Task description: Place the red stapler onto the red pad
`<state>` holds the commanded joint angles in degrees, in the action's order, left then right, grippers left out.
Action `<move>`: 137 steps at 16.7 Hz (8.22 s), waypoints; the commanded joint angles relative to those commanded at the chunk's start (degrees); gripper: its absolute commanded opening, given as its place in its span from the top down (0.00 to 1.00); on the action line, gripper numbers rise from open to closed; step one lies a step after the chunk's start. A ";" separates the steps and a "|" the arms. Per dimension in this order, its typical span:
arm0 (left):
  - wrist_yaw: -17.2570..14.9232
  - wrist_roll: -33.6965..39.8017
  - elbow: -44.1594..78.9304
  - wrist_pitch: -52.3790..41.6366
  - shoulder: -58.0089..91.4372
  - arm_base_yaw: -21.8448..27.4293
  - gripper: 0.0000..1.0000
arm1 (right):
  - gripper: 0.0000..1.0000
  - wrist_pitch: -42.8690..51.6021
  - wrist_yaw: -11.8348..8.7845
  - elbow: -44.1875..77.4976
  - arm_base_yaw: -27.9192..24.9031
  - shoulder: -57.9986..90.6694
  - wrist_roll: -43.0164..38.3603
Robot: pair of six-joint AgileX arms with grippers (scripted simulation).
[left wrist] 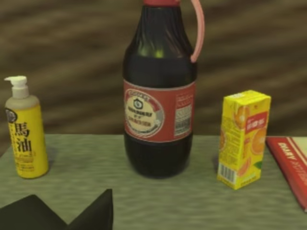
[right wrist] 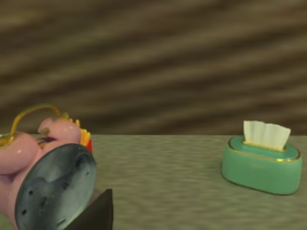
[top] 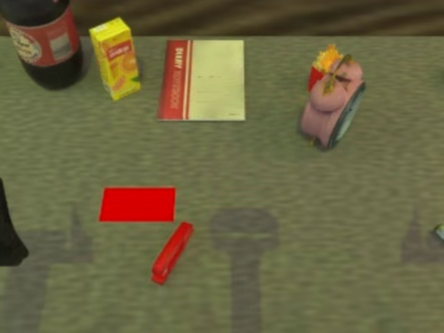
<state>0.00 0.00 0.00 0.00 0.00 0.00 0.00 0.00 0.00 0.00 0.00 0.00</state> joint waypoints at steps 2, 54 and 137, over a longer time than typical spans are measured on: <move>0.00 0.00 0.00 0.00 0.00 0.00 0.00 | 0.00 0.00 0.00 0.00 0.00 0.00 0.00; 0.30 8.24 68.02 -41.21 116.86 34.73 0.30 | 0.00 0.00 0.00 0.00 0.00 0.00 0.00; -0.26 110.14 85.72 -52.75 123.49 20.37 0.77 | 0.00 0.00 0.00 0.00 0.00 0.00 0.00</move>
<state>-0.26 110.14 85.72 -52.75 123.49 20.37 0.00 0.00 0.00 0.00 0.00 0.00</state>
